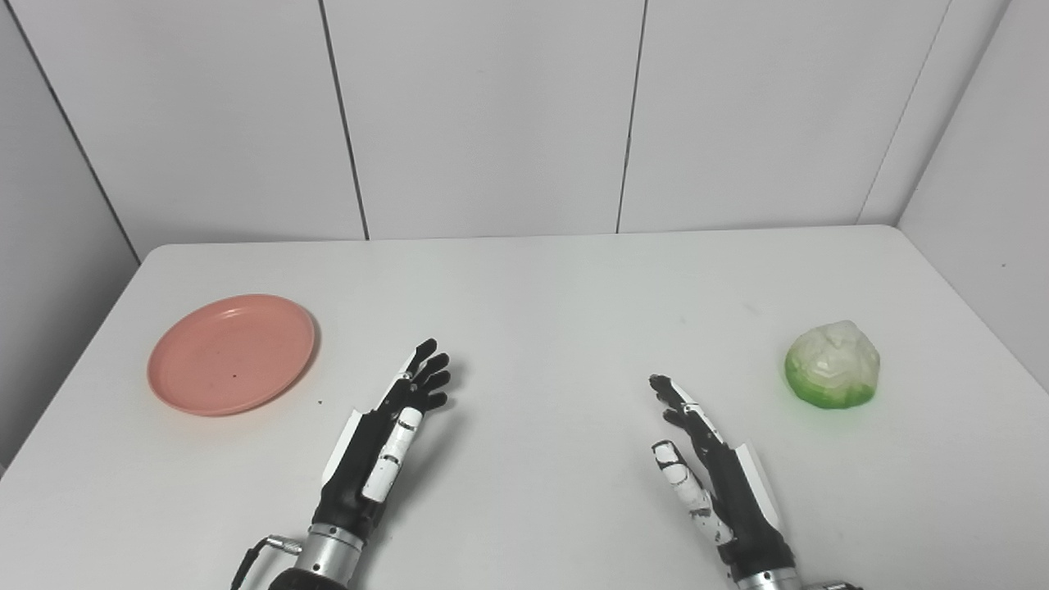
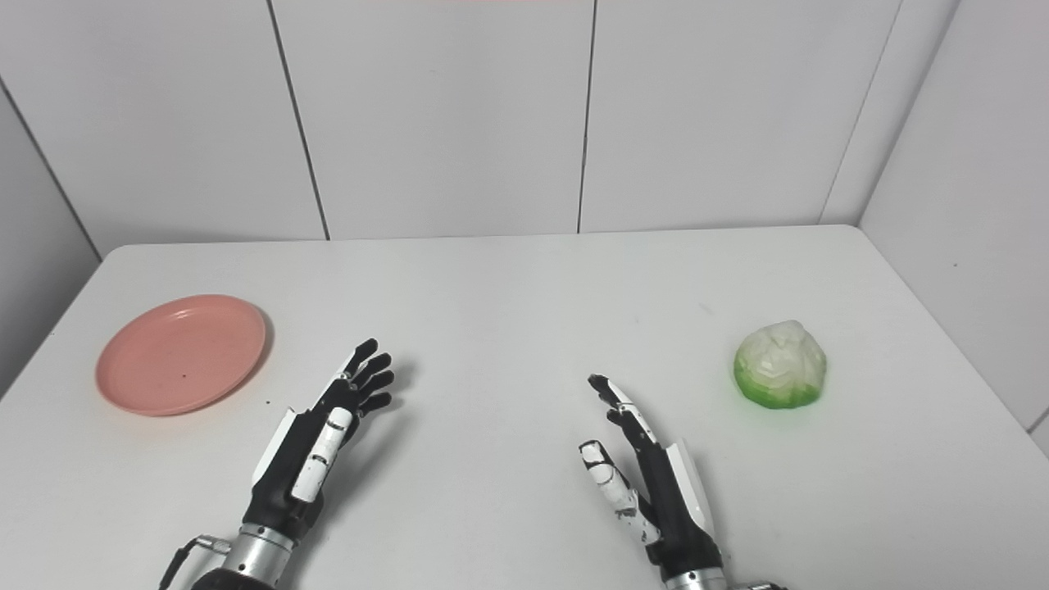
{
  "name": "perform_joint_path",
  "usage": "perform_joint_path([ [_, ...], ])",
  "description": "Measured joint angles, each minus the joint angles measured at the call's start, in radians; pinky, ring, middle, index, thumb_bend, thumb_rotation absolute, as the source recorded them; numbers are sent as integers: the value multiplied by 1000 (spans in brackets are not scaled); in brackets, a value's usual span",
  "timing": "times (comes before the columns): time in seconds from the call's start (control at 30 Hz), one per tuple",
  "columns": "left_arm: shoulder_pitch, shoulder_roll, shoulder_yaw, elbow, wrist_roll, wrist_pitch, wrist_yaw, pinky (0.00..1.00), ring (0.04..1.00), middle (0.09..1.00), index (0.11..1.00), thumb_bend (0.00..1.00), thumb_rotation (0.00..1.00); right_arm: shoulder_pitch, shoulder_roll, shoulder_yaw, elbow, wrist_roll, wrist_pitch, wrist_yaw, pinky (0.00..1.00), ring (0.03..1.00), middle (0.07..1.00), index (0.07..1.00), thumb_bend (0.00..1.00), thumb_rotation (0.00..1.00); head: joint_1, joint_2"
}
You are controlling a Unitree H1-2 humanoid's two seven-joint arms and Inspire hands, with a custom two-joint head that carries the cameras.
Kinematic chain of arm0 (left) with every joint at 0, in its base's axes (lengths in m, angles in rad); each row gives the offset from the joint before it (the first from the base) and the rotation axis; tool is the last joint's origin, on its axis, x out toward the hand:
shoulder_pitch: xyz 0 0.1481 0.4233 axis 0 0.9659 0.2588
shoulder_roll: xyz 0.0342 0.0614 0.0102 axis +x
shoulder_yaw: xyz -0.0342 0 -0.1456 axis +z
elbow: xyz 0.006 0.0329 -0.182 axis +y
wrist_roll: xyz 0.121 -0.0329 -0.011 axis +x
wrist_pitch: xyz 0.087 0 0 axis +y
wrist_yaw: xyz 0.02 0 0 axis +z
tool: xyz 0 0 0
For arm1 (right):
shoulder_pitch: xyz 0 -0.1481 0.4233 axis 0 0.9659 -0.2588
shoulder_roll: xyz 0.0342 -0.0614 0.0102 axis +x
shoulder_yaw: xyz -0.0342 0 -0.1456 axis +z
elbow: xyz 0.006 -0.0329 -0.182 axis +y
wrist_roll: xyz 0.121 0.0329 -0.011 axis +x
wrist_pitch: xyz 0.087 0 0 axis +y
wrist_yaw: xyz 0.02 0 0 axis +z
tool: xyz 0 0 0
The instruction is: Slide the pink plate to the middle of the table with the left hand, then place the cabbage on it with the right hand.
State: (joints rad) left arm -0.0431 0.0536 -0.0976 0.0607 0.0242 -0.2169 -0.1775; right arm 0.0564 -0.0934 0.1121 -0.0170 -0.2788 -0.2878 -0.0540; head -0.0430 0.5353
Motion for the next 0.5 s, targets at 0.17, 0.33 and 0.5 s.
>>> perform_joint_path([
  [0.17, 0, 0, 0, 0, 0, 0, 0, 875, 911, 933, 936, 519, 979, 0, 0, 0, 0, 0, 0, 1, 873, 902, 899, 880, 293, 1000, 3, 3],
  [0.33, 0, 0, 0, 1, 0, 2, 0, 873, 910, 932, 937, 527, 980, 0, 0, -2, 1, 1, 0, 1, 878, 903, 899, 878, 296, 1000, 2, 9],
  [0.5, 0, 0, 0, 1, 0, 2, 0, 873, 909, 931, 935, 525, 979, 0, 0, -3, 1, 7, 0, 2, 879, 906, 901, 878, 305, 1000, 2, 9],
])
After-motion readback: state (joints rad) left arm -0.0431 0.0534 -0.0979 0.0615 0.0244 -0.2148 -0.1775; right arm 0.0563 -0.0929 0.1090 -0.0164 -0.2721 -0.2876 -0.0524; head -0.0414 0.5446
